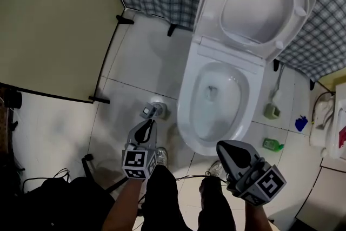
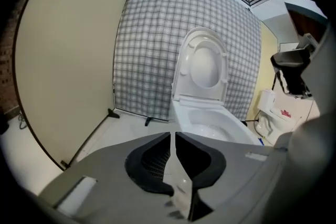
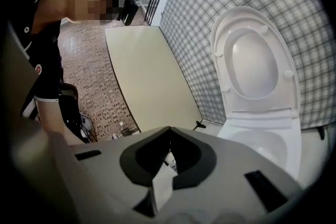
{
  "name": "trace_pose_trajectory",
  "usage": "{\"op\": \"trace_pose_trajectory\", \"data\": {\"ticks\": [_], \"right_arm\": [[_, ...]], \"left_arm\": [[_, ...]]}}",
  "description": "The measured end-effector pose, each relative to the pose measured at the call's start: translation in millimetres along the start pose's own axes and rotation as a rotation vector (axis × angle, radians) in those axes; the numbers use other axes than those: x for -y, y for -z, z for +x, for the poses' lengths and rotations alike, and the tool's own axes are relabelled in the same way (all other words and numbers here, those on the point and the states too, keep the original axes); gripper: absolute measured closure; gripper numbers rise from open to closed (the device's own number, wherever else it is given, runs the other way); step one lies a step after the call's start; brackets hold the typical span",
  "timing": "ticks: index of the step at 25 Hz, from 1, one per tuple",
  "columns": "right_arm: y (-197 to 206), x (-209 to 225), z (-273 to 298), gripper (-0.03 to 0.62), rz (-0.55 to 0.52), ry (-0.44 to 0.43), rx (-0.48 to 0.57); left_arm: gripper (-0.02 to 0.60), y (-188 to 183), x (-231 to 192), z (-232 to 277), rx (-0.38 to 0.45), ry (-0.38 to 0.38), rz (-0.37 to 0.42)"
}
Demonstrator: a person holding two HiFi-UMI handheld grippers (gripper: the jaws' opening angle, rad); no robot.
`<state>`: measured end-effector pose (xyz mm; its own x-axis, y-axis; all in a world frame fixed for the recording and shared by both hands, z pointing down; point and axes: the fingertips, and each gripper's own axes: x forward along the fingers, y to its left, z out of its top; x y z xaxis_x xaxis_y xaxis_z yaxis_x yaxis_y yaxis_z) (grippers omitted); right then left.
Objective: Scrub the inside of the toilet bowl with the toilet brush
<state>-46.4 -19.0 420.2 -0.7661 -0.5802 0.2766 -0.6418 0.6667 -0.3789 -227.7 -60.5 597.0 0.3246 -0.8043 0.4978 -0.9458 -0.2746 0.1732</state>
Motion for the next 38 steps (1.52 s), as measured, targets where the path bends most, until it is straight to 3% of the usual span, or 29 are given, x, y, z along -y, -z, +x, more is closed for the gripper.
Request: {"op": "trace_pose_trajectory", "data": {"ticks": [4, 10, 12, 14, 16, 21, 28, 30, 33, 35, 38], "right_arm": [[20, 5, 22, 0.594, -0.003, -0.007, -0.01], [32, 7, 37, 0.594, 0.009, 0.002, -0.022], [32, 8, 39, 0.594, 0.014, 0.015, -0.019], [31, 9, 43, 0.594, 0.018, 0.021, -0.015], [30, 9, 46, 0.594, 0.019, 0.021, -0.013], [38, 20, 33, 0.594, -0.07, 0.034, -0.021], [37, 22, 41, 0.594, -0.008, 0.08, 0.011], [41, 23, 40, 0.594, -0.006, 0.084, 0.003], [46, 24, 39, 0.594, -0.007, 0.089, -0.004], [47, 23, 39, 0.594, -0.002, 0.091, -0.005], [45, 23, 37, 0.594, 0.003, 0.098, -0.003]], "left_arm": [[0.503, 20, -29, 27, 0.007, -0.024, 0.06], [0.291, 57, -48, 64, -0.085, 0.027, 0.172], [0.264, 72, -54, 76, -0.129, 0.043, 0.184], [0.181, 84, -60, 86, -0.164, 0.059, 0.174], [0.158, 96, -65, 95, -0.199, 0.074, 0.165], [0.171, 116, -68, 116, -0.248, 0.077, 0.176], [0.206, 132, -81, 132, -0.205, 0.077, 0.17], [0.261, 127, -78, 136, -0.17, 0.088, 0.174], [0.301, 120, -74, 142, -0.14, 0.092, 0.223], [0.365, 121, -73, 144, -0.149, 0.097, 0.284], [0.367, 119, -73, 142, -0.158, 0.106, 0.311]]}}
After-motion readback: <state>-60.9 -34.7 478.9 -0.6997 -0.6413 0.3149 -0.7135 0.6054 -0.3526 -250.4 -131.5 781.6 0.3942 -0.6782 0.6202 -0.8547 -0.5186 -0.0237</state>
